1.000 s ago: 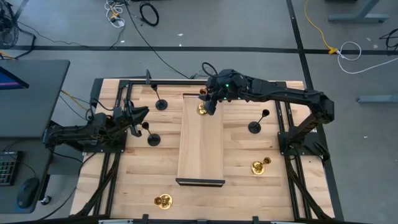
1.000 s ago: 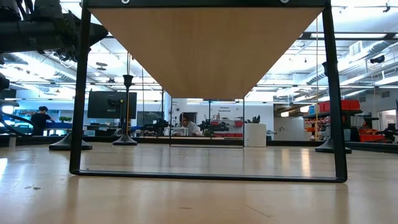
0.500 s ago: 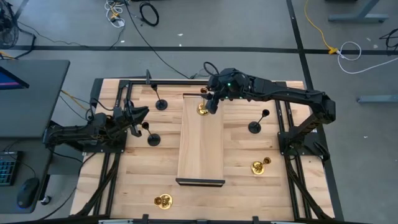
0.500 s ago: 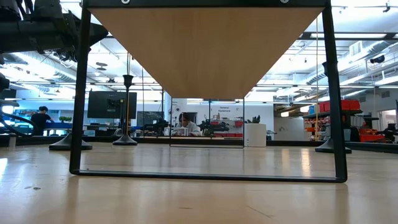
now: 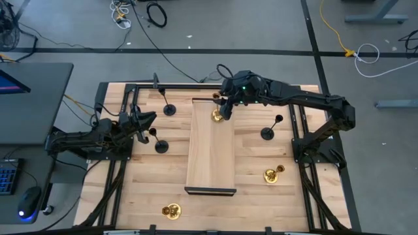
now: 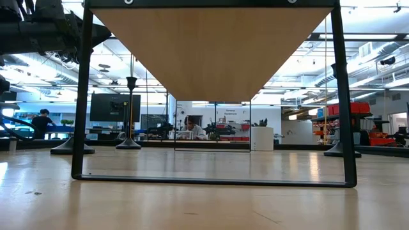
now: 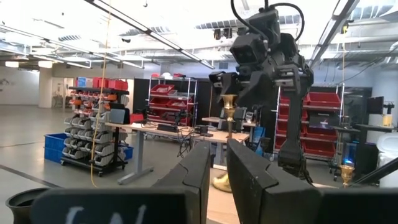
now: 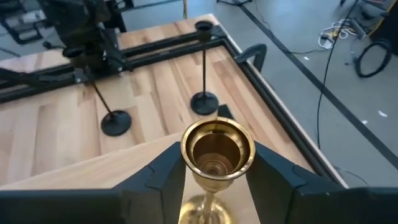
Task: Pick & Place candle stick holders
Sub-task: Put the top right golden candle holder on the shelf
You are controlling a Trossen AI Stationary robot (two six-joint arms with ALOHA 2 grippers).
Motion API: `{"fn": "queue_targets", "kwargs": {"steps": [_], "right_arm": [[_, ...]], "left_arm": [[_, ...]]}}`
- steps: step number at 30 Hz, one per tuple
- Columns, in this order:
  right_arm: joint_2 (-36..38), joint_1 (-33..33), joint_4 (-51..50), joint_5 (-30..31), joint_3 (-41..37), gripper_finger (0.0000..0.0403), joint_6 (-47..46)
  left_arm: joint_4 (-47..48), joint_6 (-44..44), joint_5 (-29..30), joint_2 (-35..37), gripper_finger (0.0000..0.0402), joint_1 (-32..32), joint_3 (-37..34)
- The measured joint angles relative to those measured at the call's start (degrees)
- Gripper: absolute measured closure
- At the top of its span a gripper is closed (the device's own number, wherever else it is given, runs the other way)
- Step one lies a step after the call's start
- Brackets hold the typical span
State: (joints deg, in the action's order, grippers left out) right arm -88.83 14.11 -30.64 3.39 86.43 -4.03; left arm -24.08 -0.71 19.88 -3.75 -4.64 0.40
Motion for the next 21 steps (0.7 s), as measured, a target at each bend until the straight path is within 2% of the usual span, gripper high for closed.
{"fn": "queue_targets", "kwargs": {"steps": [13,21], "right_arm": [[0.0,-0.09,0.87,-0.93,-0.04,0.0242,0.06],[0.01,-0.09,0.18,-1.39,-0.04,0.0211,0.15]], "left_arm": [[0.02,-0.02,0.0,0.0,0.0346,0.0,0.0],[0.02,0.0,0.0,0.0,0.0346,0.0,0.0]]}}
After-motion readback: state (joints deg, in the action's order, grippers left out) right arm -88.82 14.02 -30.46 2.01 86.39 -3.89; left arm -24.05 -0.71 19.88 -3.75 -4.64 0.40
